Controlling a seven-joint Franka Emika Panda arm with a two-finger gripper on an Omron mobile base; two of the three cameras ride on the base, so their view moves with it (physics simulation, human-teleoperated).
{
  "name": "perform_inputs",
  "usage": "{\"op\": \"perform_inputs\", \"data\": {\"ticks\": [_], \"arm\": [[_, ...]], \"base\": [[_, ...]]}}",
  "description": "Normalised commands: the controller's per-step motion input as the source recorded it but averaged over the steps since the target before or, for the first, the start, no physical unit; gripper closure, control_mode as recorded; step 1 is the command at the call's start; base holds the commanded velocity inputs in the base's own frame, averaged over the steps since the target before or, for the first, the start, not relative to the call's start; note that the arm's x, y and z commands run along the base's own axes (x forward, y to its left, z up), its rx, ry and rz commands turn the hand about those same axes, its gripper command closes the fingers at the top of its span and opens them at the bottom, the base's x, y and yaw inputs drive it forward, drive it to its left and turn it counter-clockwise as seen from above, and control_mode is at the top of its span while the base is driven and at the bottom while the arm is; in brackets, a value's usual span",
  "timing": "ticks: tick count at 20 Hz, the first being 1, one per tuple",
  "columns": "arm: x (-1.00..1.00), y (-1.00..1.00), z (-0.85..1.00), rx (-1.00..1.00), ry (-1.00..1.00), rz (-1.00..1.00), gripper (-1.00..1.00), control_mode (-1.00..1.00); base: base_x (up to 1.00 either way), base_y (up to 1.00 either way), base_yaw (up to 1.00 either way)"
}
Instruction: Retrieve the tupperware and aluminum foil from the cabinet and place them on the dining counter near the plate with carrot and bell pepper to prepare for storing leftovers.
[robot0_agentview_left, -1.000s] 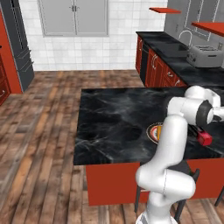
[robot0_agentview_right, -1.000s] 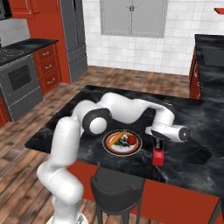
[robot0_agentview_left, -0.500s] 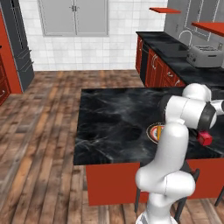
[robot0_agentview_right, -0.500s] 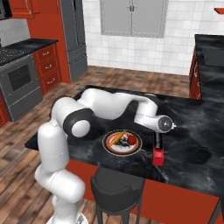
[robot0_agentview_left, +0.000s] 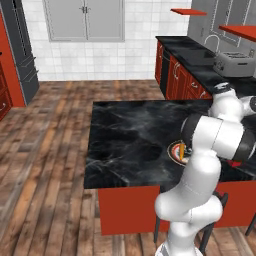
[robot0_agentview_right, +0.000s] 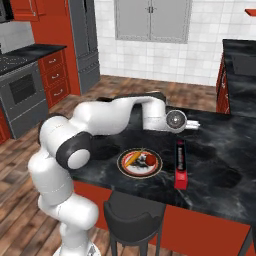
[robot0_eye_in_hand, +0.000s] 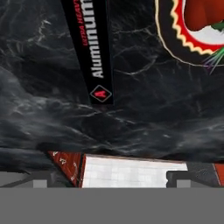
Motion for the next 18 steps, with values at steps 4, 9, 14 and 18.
{"op": "perform_inputs", "data": {"ticks": [4, 9, 14, 18], "arm": [[-0.49, 0.12, 0.81, -0.18, 0.12, 0.00, -1.00, -1.00], [-0.71, 0.52, 0.79, -0.25, 0.11, 0.02, -1.00, -1.00], [-0.72, 0.94, 0.75, -0.32, 0.07, 0.08, -1.00, -1.00], [-0.73, 0.99, 0.83, -0.31, -0.01, 0.12, -1.00, -1.00]], "base": [[0.00, 0.00, 0.00], [0.00, 0.00, 0.00], [0.00, 0.00, 0.00], [0.00, 0.00, 0.00]]}}
